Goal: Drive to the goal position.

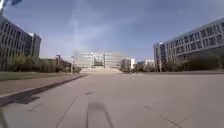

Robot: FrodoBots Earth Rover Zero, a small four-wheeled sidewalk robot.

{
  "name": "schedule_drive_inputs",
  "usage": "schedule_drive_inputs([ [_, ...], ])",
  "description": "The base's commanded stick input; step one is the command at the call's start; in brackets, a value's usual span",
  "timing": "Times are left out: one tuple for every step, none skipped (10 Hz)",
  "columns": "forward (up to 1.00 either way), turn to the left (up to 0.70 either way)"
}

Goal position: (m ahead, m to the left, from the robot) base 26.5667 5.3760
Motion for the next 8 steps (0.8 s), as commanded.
schedule_drive_inputs([
  [0.7,0.0],
  [0.7,0.0],
  [0.7,0.0],
  [0.7,0.0],
  [0.7,0.0],
  [0.7,0.0],
  [0.7,0.0],
  [0.7,0.0],
])
